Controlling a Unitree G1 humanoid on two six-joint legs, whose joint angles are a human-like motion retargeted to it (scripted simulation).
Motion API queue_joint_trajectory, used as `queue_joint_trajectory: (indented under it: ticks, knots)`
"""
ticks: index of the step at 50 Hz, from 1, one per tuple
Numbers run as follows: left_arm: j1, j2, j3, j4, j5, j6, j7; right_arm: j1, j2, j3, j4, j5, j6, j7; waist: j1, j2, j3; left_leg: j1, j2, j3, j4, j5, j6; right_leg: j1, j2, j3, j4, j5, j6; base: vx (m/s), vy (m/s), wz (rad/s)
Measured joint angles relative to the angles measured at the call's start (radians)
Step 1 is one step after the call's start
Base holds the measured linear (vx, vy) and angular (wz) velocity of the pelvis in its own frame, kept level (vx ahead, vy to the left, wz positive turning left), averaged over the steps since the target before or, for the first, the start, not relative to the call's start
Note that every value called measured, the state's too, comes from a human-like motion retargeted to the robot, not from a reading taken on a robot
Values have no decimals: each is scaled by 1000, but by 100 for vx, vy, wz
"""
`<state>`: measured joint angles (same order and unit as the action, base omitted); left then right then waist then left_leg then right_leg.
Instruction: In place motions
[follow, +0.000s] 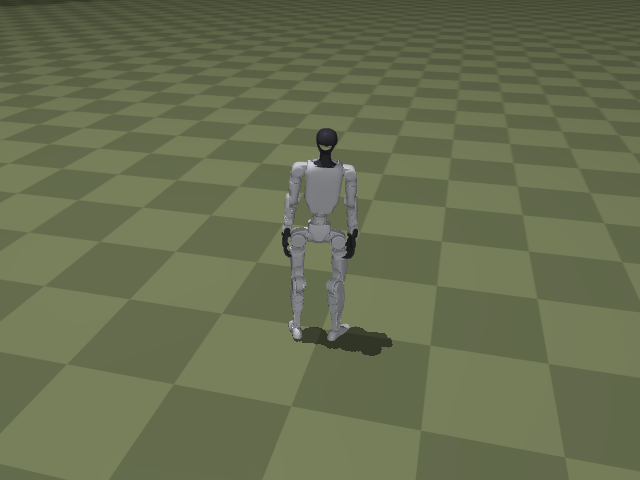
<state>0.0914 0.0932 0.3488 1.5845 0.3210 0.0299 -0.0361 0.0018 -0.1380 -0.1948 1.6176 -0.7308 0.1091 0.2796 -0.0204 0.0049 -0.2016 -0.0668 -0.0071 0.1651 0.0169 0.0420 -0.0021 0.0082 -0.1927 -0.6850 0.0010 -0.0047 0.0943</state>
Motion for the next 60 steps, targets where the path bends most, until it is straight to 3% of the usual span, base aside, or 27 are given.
queue_joint_trajectory:
  ticks: [21, 30, 35, 39, 45, 51, 56, 60]
  knots:
    - [-31, -7, -33, 14, 7, -4, -5, -12, -5, 11, -6, -10, -6, 10, -20, 2, 4, 13, 16, 36, 3, -22, 0, -32, 7, 57, 12, 9, -12, 0, -1, -5]
    - [-32, 54, 13, 78, -38, 8, 2, 72, -51, -102, -3, 2, -28, -21, -33, 0, 39, 25, 29, 58, 2, -29, -4, -40, 14, 85, 19, 13, -15, 0, -2, -10]
    - [-34, 108, -53, 116, -33, 61, 23, 193, -111, -177, 67, 25, 0, -63, -72, 10, 37, 6, 41, 52, 9, -25, -10, -26, 22, 54, 11, 9, -9, 2, -2, 25]
    - [-152, 101, -124, 116, -22, 99, 73, 297, -125, -245, 82, 92, 25, -82, -111, 11, 65, -4, 45, 29, 15, -15, -17, 2, 26, 12, 6, 4, -4, -5, -5, 48]
    - [-418, 22, -151, 12, -54, 17, 25, 397, -92, -285, 82, 158, 95, -85, -78, -7, 84, -20, 35, 7, 22, -1, -18, 6, 19, 8, 0, 7, -7, -7, -1, 2]
    - [-488, -69, -151, -182, -76, -91, -3, 320, -55, -194, 82, 222, 152, -131, -33, 6, 65, -38, 32, 8, 17, 5, -20, -19, 17, 16, -1, 12, -13, -2, 5, -6]
    - [-353, -74, -75, -102, -100, -69, -29, 73, -39, -4, 82, 279, 141, -114, -27, 28, 59, -27, 33, 15, 13, -4, -21, -29, 17, 25, 4, 14, -21, -3, 7, -8]
    - [-116, -20, -46, 7, -62, -19, 32, -197, 9, 87, 82, 234, 63, -15, -16, 33, 59, 4, 34, 44, 0, -16, -22, -30, 16, 43, 10, 15, -26, 1, 1, -13]
